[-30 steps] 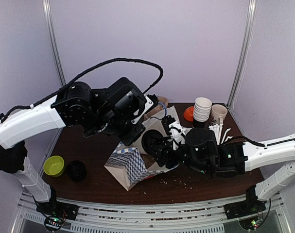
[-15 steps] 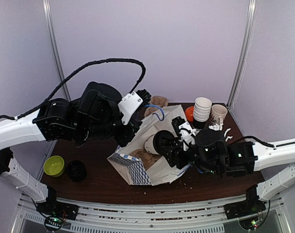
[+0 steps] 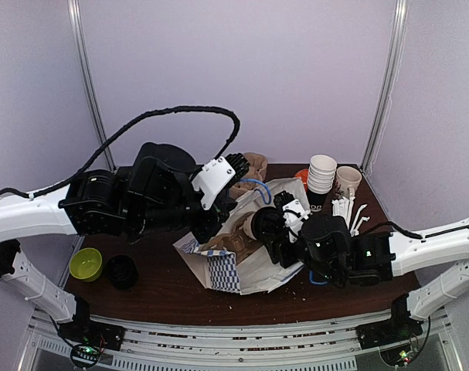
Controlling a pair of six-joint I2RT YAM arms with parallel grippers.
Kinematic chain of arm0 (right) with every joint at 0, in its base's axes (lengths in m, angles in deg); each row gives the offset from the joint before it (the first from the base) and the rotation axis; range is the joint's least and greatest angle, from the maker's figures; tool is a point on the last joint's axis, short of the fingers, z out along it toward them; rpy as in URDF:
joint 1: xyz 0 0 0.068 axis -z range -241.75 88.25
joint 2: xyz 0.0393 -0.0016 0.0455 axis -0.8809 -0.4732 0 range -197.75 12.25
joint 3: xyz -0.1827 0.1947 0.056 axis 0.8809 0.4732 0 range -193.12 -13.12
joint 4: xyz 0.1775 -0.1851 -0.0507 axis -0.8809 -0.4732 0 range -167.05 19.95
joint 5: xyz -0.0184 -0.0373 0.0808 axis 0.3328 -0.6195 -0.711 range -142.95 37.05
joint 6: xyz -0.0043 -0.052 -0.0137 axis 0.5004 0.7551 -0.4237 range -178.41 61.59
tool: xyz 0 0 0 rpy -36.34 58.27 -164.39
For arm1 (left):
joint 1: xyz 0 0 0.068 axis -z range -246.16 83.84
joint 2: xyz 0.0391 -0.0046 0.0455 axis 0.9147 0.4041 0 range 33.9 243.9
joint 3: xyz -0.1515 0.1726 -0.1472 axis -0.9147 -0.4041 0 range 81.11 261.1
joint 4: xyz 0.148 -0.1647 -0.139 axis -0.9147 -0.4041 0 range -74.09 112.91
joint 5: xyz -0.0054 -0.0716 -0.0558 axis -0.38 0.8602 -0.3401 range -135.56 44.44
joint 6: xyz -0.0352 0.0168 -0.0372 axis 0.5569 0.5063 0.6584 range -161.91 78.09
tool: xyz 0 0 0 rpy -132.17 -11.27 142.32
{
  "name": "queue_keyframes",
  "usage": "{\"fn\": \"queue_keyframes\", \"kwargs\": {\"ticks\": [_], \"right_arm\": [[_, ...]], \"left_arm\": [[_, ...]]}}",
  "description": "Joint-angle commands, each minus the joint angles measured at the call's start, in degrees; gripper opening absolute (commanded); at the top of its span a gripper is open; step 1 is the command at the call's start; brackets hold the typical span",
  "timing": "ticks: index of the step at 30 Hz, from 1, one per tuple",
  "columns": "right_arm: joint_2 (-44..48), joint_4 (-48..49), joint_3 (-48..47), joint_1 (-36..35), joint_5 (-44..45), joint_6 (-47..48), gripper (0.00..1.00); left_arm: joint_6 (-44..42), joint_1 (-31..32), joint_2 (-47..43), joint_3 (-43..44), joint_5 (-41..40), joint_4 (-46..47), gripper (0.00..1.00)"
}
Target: Pack the takeout coffee
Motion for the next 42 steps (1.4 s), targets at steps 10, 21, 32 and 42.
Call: {"fn": "queue_keyframes", "kwargs": {"ticks": [10, 21, 32, 42], "right_arm": [[-2.75, -2.24, -7.68, 4.12, -2.76, 2.37, 0.44], [5.07, -28.97, -23.01, 4.08, -16.03, -0.84, 0.46], [14.41, -36.82, -26.08, 4.21, -10.72, -1.24, 0.46], [11.78, -34.62, -28.5, 4.26, -12.33, 3.22, 0.46]], "left_arm": [[-0.06, 0.24, -1.23, -0.34, 2.55, 7.28, 0.0], [5.42, 0.24, -0.4, -1.09, 3.98, 6.91, 0.0], [6.36, 0.23, -0.22, -3.03, 3.64, 8.42, 0.0], [5.4, 0.32, 0.77, -1.36, 5.32, 8.48, 0.0]]}}
